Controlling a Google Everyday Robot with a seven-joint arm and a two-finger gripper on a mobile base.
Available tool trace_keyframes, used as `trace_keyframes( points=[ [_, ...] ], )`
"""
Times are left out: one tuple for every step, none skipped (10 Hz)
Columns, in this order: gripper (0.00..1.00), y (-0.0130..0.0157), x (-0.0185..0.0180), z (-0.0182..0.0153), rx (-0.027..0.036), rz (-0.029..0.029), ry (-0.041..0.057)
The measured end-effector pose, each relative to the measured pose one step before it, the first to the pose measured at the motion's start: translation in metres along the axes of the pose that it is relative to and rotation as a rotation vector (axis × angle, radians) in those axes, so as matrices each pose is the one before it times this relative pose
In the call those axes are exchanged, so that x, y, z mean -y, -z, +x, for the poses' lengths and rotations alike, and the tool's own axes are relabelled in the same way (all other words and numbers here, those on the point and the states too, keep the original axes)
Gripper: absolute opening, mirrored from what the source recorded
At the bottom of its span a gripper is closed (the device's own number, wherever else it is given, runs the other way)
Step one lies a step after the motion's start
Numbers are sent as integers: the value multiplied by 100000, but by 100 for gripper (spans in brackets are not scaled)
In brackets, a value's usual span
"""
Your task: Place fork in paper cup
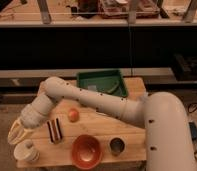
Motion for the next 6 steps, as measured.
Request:
trace_keyframes(
  points=[
    [0, -606, 92, 459, 680, -915, 65],
    [0, -339, 28, 387, 564, -767, 57],
    [2, -173, -28, 291, 197, -563, 138],
    [9, 55, -33, 102, -308, 155, 123],
    [18, 190, 28, 217, -2, 905, -373],
    [28, 367, -11, 322, -146, 1832, -482]
  ],
)
